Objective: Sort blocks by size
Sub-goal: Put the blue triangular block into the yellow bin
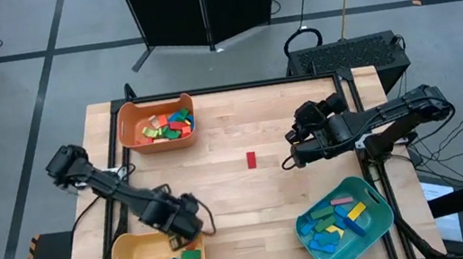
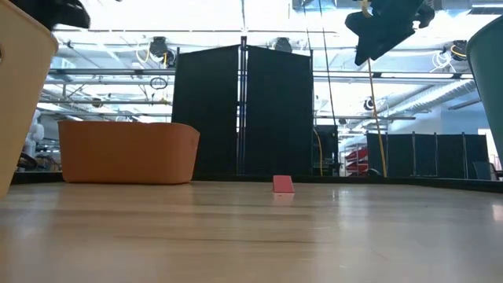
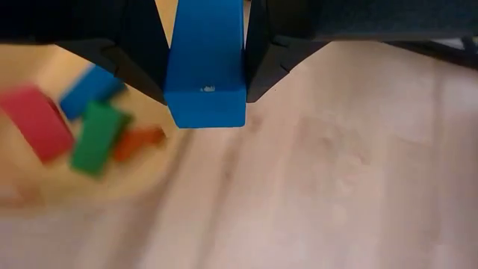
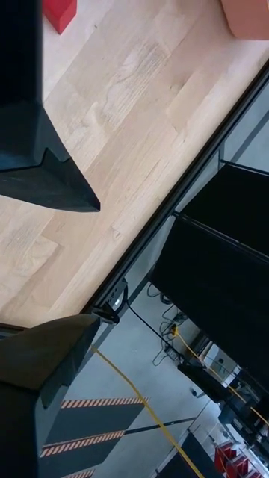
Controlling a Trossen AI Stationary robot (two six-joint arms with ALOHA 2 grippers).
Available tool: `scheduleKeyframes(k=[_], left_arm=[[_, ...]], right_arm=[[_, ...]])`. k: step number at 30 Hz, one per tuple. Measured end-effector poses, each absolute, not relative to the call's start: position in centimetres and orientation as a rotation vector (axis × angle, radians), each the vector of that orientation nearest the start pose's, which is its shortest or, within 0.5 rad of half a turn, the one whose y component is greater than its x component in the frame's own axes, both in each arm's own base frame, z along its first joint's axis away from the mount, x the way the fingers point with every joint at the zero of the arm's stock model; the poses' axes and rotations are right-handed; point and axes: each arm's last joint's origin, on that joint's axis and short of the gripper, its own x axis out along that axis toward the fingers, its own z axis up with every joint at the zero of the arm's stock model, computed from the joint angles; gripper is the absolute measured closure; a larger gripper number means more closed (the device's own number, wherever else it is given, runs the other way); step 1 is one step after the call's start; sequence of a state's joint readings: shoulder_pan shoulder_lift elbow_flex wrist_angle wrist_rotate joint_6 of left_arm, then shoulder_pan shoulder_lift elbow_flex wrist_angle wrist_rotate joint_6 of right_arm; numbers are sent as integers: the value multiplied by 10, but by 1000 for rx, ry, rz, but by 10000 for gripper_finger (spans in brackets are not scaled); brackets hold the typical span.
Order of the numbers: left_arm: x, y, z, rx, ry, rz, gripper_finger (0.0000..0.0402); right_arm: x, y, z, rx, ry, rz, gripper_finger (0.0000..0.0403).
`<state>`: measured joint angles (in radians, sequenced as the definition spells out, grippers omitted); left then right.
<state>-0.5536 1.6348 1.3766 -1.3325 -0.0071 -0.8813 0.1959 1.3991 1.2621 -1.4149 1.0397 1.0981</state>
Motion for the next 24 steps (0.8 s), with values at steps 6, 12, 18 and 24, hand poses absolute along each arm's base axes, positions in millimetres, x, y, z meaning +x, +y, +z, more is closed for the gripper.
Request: scheduleKeyframes(k=[6,12,18,24], left_arm=[[229,-178,266,-211,1618,101,262],[226,-201,267,-130,1528,-134,262],[231,-209,269,-127,1448,-226,261],[236,-205,262,-130,1495,-194,260]], right_arm=[[228,20,307,-13,727,-1188,179],[228,20,307,-9,723,-1189,179],[228,20,307,-6,723,-1189,179],[228,20,307,-5,722,-1190,179]])
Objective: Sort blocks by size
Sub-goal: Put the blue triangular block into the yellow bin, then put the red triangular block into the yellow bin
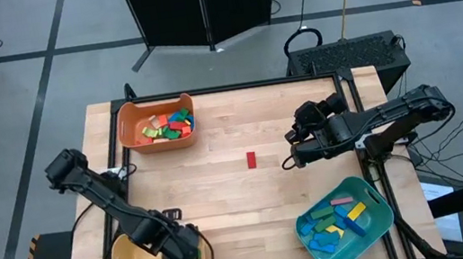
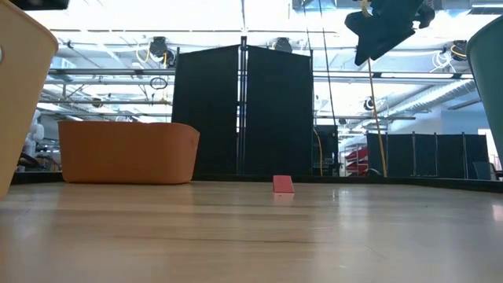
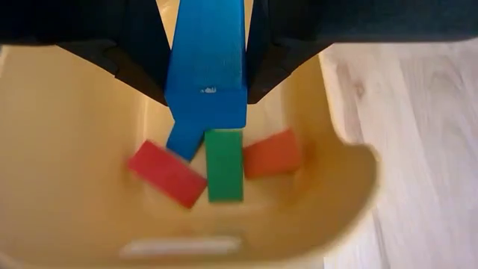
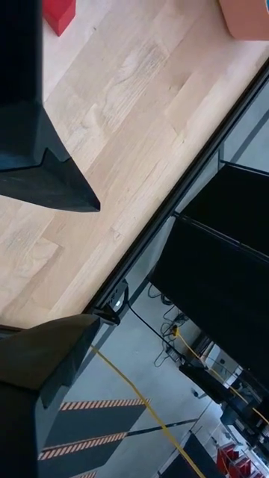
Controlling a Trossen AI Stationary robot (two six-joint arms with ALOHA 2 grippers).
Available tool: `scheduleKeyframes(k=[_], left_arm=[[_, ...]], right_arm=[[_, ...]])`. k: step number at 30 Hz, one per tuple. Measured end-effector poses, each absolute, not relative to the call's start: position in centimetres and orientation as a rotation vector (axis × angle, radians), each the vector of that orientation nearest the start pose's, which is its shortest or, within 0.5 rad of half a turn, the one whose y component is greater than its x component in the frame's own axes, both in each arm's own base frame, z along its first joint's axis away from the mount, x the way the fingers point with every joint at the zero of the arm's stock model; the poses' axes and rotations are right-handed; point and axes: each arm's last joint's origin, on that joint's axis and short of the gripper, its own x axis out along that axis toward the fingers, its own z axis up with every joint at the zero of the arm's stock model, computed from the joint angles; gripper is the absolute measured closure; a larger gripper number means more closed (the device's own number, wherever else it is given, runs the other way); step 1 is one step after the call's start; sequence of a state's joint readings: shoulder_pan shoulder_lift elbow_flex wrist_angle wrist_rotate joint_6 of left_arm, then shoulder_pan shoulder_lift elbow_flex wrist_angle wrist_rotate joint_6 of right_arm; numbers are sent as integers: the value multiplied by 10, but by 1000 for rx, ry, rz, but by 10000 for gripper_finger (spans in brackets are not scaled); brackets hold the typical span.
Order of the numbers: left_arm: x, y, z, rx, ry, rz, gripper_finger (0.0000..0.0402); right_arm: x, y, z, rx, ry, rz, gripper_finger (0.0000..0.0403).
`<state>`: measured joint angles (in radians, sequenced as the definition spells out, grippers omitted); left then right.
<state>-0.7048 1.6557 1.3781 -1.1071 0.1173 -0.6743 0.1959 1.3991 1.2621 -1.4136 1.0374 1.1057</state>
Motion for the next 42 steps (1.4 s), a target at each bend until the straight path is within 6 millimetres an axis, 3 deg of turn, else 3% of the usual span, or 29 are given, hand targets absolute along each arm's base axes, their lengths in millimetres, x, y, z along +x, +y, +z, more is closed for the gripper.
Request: scheduleKeyframes(k=[8,16,21,24,36,39,42], left_arm=[[247,-199,251,-219,1558,-106,250],[247,-193,251,-286,1597,-24,145],[243,-190,251,-134,1631,-110,111],[239,-183,251,-23,1632,-56,110],[259,-129,284,228,1457,32,109],[269,-110,285,356,1428,33,109],[290,-82,283,335,1373,74,109]], right_arm=[[228,20,307,-7,724,-1189,179],[228,20,307,12,740,-1181,179],[228,20,307,9,740,-1181,179],[228,20,307,10,740,-1181,179],[229,20,307,20,730,-1180,179],[229,20,307,19,731,-1179,179],[229,21,306,18,750,-1169,179]])
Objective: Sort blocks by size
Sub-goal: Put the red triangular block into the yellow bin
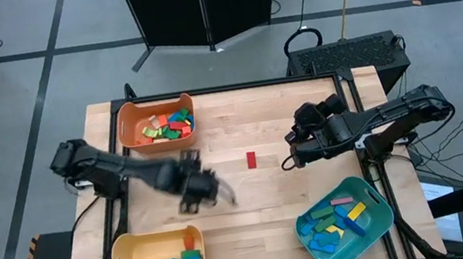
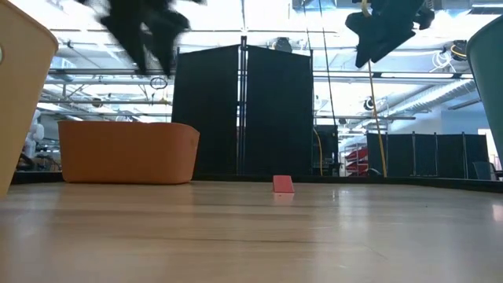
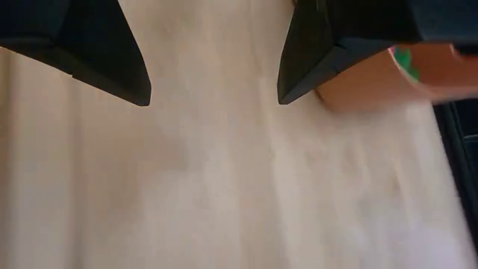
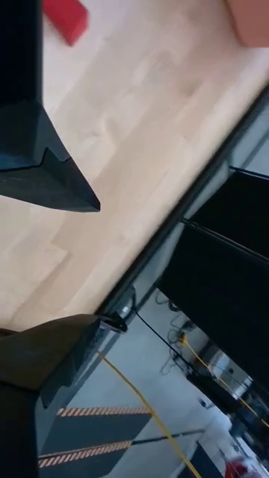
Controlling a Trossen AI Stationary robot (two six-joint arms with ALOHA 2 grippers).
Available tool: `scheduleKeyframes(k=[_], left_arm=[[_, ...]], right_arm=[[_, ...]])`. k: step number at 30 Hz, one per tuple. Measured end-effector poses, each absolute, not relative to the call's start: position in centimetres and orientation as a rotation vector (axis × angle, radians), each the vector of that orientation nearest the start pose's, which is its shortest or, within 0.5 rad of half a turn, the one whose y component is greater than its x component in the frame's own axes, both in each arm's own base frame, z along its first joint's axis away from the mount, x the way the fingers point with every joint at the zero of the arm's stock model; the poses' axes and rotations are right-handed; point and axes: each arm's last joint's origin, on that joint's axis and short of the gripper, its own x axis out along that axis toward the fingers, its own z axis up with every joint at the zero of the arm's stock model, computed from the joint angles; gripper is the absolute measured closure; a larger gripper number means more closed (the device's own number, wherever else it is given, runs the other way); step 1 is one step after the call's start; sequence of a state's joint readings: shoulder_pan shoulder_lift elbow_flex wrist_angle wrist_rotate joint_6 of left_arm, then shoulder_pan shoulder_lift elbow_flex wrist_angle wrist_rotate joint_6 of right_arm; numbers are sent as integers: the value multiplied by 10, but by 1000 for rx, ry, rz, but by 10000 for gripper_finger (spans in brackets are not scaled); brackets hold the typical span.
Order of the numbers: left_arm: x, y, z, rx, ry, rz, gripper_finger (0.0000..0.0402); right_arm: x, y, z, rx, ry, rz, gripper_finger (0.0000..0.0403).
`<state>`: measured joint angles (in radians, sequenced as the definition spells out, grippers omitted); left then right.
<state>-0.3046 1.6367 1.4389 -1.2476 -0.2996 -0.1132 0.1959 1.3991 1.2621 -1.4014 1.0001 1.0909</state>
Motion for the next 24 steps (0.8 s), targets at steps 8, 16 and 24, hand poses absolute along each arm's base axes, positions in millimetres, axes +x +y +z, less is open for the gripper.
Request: scheduleKeyframes(k=[8,16,24], left_arm=[[333,-33,284,334,1125,90,109],[349,-16,275,305,950,101,109],[349,-1,229,265,865,129,109]], right_arm=[[232,20,280,-23,925,-1047,179],[253,4,252,35,978,-833,198],[269,-15,234,129,913,-632,261]])
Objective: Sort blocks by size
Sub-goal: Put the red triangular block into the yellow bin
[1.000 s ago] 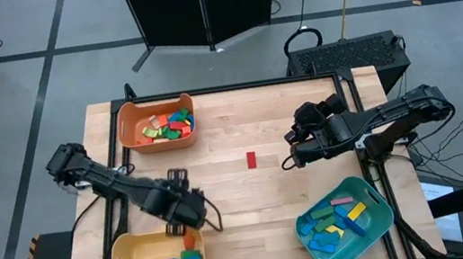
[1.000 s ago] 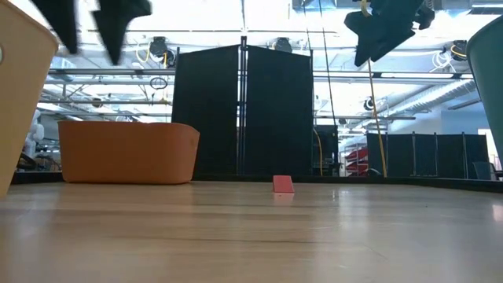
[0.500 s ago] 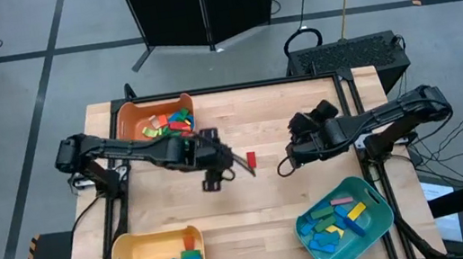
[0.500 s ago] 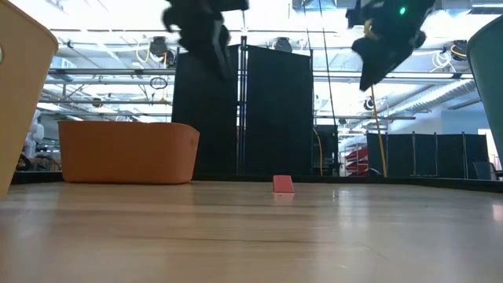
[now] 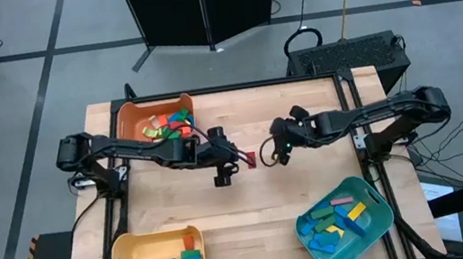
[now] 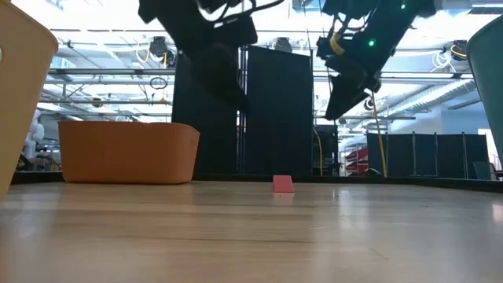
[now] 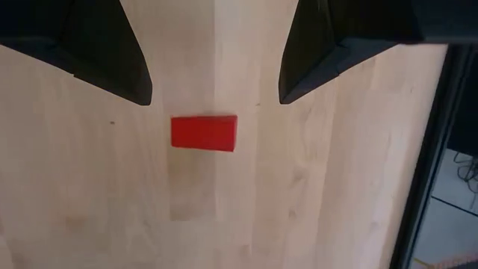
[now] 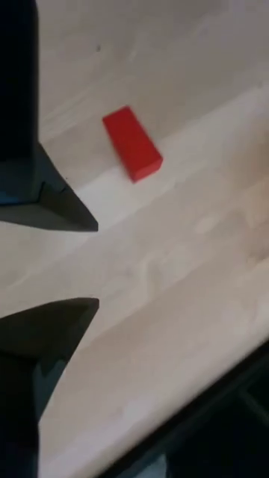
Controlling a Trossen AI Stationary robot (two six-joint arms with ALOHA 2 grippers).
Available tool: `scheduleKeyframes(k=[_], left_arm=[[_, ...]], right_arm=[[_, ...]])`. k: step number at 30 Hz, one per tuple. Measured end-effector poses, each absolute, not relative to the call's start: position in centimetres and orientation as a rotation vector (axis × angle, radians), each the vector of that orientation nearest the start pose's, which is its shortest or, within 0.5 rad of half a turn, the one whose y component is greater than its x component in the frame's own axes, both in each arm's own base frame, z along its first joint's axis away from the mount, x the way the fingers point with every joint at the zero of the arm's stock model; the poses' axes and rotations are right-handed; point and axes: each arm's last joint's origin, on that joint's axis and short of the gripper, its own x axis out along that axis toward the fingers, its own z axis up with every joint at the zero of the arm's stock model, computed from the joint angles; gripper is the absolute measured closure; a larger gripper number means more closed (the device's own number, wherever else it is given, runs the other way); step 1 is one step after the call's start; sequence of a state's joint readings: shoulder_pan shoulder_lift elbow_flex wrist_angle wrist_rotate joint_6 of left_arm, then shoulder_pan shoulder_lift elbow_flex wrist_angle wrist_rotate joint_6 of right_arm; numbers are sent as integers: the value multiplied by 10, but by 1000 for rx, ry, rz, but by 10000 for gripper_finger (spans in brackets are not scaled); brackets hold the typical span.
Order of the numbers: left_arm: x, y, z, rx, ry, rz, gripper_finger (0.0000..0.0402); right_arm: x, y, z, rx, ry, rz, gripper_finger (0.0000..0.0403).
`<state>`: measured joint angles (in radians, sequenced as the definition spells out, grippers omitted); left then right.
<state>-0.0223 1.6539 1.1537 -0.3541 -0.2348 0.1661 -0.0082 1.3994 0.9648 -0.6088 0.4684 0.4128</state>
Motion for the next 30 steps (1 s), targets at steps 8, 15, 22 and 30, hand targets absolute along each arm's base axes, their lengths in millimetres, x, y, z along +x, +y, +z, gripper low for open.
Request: scheduleKeyframes(k=[8,15,22,30], left_arm=[[343,7,197,196,734,117,109],[335,9,180,182,715,119,109],[328,12,168,168,669,133,109],[323,21,157,91,635,182,109]], right_arm=[[276,-30,216,248,858,-530,316],[291,-37,199,309,831,-483,360],[307,-40,177,366,824,-486,399],[313,-47,158,406,854,-529,402]])
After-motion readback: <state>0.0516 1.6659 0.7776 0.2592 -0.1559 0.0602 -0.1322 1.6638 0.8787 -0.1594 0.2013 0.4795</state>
